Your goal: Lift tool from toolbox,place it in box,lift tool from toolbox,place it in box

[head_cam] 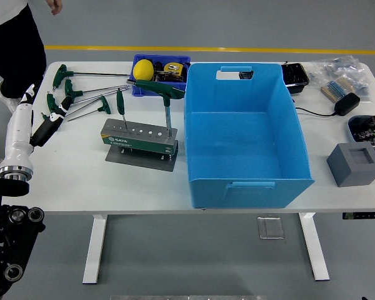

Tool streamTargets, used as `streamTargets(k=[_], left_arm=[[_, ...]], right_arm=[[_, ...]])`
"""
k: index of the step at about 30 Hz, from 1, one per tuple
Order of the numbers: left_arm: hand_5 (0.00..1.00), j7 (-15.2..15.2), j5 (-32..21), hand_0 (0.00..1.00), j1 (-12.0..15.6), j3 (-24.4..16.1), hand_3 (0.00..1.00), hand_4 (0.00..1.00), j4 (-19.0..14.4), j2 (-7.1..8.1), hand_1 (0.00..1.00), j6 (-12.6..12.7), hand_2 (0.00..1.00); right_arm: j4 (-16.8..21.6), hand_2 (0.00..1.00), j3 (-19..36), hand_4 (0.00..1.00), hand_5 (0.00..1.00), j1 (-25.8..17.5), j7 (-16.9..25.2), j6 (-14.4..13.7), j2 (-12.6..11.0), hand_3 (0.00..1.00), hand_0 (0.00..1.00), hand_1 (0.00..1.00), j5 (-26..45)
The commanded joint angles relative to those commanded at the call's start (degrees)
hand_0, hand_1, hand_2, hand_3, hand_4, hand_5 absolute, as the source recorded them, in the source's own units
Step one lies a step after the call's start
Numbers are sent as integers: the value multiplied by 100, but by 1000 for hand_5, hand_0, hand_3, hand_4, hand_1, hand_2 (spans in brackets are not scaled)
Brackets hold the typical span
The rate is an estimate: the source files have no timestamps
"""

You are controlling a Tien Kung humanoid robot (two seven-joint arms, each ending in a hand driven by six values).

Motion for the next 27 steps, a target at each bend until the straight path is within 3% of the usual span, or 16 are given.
streamTargets(k=[20,27], left_arm=[[998,-20,24,998,11,18,998,984,-6,14,998,-13,998],[998,-107,187,998,28,33,998,998,-31,35,998,-214,998]], right_arm=[[0,681,4,959,936,-15,-7,-7,10,746,611,558,-6],[0,681,8,958,938,-41,-21,-6,16,746,611,558,-33]])
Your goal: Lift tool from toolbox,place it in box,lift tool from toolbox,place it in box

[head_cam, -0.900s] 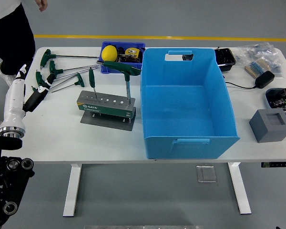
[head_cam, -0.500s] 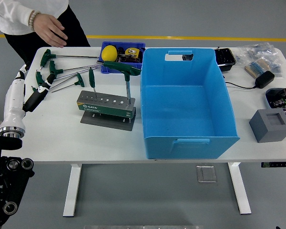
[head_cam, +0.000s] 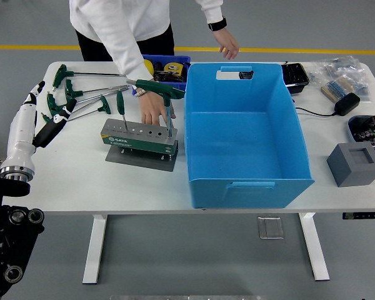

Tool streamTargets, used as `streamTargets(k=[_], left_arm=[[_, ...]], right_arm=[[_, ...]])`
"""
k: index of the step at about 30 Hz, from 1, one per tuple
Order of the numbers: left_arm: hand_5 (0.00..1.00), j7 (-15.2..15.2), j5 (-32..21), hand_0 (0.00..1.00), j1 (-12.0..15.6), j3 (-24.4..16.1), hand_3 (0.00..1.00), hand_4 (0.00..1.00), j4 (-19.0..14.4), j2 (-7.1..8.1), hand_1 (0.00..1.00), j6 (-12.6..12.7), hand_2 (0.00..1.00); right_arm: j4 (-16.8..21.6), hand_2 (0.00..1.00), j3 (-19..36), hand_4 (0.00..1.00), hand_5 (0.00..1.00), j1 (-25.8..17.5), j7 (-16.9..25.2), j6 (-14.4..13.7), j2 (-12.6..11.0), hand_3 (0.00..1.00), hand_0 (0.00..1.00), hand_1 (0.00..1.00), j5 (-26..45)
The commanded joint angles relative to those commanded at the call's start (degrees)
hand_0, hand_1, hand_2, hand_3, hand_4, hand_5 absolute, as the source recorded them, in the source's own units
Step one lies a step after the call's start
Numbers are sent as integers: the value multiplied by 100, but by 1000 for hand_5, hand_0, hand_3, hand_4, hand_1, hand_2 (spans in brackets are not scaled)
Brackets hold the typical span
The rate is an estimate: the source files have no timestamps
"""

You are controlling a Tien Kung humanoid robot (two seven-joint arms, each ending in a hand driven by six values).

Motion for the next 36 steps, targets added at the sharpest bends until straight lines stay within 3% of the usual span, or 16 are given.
streamTargets(k=[4,11,12,17,18,19,23,24,26,29,30,36], left_arm=[[998,-75,90,998,6,51,998,998,-59,38,998,-51,998],[998,-264,-265,998,-288,565,998,998,-475,499,998,-188,998],[799,-264,-249,998,-373,658,998,998,-543,572,998,-215,998],[799,-51,128,998,-980,1256,998,998,-760,856,998,-354,998],[670,66,281,998,-1141,1417,998,998,-756,904,998,-407,998],[670,121,388,998,-1256,1527,998,998,-742,930,998,-475,998],[670,342,939,998,-1825,2091,998,998,-501,1061,998,-886,998],[568,416,1116,998,-1986,2241,998,998,-388,1078,998,-1022,998],[568,527,1367,998,-2219,2438,998,998,-213,1084,998,-1243,998],[568,698,1407,998,-2505,2685,998,998,1,1074,998,-1555,998],[512,742,1407,998,-2592,2778,998,998,56,1080,998,-1636,998],[534,802,1407,998,-3135,3411,998,998,554,1004,998,-1771,998]], right_arm=[[0,681,7,958,938,-9,-8,-4,8,746,611,558,-11],[0,681,18,958,937,-16,-19,-10,9,746,610,559,-30],[0,682,15,958,938,-13,-19,-10,6,746,612,558,-27],[0,682,29,958,938,7,-21,-9,-1,746,612,558,-27],[0,681,31,957,938,12,-24,-9,-3,746,611,558,-30],[0,681,29,957,938,14,-26,-8,-4,746,611,558,-30],[0,681,38,957,938,47,-46,-5,-20,746,611,558,-65],[0,682,45,957,936,55,-51,-6,-21,747,611,558,-68],[0,682,46,957,936,68,-56,-5,-27,747,611,558,-76],[0,682,63,957,936,93,-62,-3,-42,747,611,558,-156],[0,682,58,957,936,98,-61,-2,-46,747,612,558,-160],[0,681,17,957,937,108,-62,10,-73,747,612,558,-174]])
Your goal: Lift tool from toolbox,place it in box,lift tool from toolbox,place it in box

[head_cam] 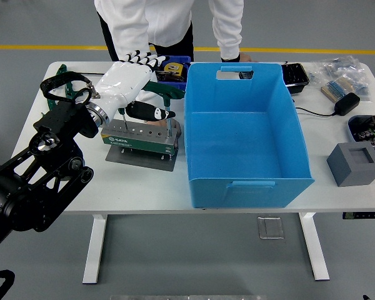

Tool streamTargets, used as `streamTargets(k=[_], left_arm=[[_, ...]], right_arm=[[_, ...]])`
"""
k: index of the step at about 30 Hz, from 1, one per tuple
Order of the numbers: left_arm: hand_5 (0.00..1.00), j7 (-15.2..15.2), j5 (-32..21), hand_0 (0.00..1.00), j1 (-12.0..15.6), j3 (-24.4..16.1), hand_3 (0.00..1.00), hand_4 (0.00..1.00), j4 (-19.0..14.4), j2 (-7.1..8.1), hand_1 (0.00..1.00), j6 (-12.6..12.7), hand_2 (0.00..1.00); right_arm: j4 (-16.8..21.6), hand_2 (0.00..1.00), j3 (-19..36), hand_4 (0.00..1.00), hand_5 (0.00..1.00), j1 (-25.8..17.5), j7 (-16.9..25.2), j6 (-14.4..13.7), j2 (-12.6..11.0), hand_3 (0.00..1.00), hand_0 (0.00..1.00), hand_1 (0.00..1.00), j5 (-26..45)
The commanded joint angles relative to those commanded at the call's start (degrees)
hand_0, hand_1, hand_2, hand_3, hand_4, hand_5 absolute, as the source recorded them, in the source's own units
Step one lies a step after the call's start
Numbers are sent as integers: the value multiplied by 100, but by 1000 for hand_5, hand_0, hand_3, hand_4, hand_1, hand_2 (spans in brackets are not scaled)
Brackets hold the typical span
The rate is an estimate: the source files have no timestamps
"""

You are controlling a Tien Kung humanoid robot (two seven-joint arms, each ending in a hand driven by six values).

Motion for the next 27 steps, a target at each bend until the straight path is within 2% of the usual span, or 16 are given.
streamTargets(k=[5,6,11,12,17,18,24,25,27], left_arm=[[534,18,0,998,-326,314,998,998,547,-160,998,182,998],[555,16,0,940,-352,331,945,998,608,-180,929,226,886],[555,-99,0,940,-630,598,945,998,1124,-330,929,655,886],[582,-129,0,779,-687,659,754,998,1237,-350,719,717,687],[582,-247,0,779,-900,826,754,998,1771,-438,719,891,687],[600,-275,0,679,-939,831,634,998,1904,-467,594,946,563],[600,-353,0,679,-1052,831,634,998,2377,-557,594,1166,563],[613,-356,0,584,-1060,840,568,998,2435,-562,510,1184,475],[613,-361,0,584,-1066,855,568,998,2527,-568,510,1215,475]], right_arm=[[0,681,-18,957,937,18,-6,10,-23,747,612,558,-38],[0,681,-16,957,934,19,-6,10,-25,748,612,558,-42],[0,681,-33,957,934,41,-4,14,-42,748,612,558,-54],[0,681,-37,958,934,48,-6,15,-45,749,613,558,-62],[0,681,-86,958,934,63,-2,21,-59,749,613,558,-50],[0,681,-92,960,934,68,0,23,-63,749,613,558,-54],[0,681,-108,960,934,86,3,27,-77,749,613,558,-68],[0,681,-106,960,935,88,4,28,-78,749,612,557,-72],[0,681,-100,960,935,91,5,28,-79,749,612,557,-81]])
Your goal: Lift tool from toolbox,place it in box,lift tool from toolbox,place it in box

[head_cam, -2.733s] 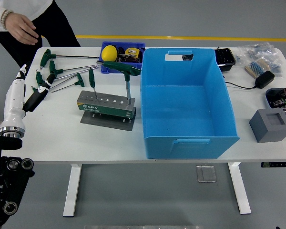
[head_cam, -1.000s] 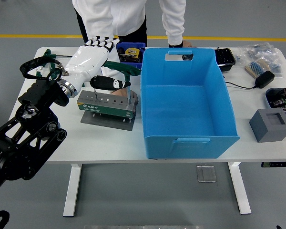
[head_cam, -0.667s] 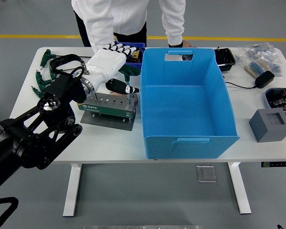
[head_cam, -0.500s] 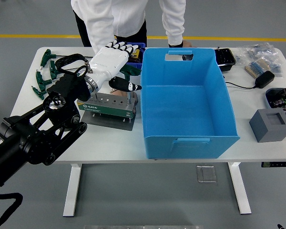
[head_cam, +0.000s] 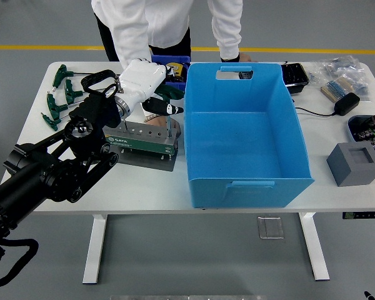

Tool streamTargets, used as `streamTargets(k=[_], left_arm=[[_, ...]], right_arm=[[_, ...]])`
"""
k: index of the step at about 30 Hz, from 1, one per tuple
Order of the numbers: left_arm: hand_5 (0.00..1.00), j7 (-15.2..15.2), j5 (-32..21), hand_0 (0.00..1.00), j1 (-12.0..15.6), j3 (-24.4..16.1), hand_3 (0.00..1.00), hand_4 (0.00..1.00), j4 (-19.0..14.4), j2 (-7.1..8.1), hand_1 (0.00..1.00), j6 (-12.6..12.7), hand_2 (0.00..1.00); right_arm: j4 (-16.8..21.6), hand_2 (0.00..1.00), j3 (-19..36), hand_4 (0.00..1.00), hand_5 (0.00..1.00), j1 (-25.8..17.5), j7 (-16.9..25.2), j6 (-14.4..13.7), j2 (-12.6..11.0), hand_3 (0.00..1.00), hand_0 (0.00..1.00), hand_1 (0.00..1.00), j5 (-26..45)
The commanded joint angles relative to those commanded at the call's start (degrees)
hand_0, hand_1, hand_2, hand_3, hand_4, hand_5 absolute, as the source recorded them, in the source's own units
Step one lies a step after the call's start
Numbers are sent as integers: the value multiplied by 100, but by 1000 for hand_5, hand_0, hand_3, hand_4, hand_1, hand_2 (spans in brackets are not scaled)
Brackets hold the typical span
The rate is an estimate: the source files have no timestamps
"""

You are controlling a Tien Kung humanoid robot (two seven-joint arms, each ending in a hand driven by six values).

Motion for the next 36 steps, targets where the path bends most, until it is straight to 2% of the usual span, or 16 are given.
streamTargets(k=[3,4,9,10,15,16,21,22,24,36], left_arm=[[613,1,0,584,8,15,568,998,95,-1,510,26,475],[621,1,0,489,11,22,486,998,127,-1,419,31,388],[621,-13,0,489,27,62,486,998,236,-17,419,112,388],[624,-18,0,361,23,90,414,998,261,-23,308,138,309],[624,-69,0,361,5,190,414,998,341,-60,308,418,309],[639,-77,0,262,0,202,319,998,350,-65,203,457,218],[639,-116,0,262,-45,273,319,998,399,-105,203,703,218],[650,-120,0,231,-51,282,255,998,412,-115,142,740,172],[650,-123,0,231,-63,300,255,998,453,-132,142,810,172],[659,-127,0,198,-99,376,208,998,745,-172,96,912,143]], right_arm=[[0,681,23,960,935,4,0,1,-1,749,612,557,-48],[0,681,25,962,934,8,-1,3,-3,751,613,557,-66],[0,681,21,962,934,15,3,5,-7,751,613,557,-80],[0,681,16,964,934,18,4,7,-9,752,613,556,-81],[0,681,-14,964,934,23,8,4,-10,752,613,556,-56],[0,680,-15,966,932,24,8,4,-10,752,613,557,-56],[0,680,-21,966,932,27,7,3,-13,752,613,557,-58],[0,681,-23,969,931,27,7,4,-14,752,613,557,-59],[0,681,-26,969,931,27,6,3,-12,752,613,557,-59],[0,681,-87,972,933,16,14,6,-17,752,613,557,-44]])
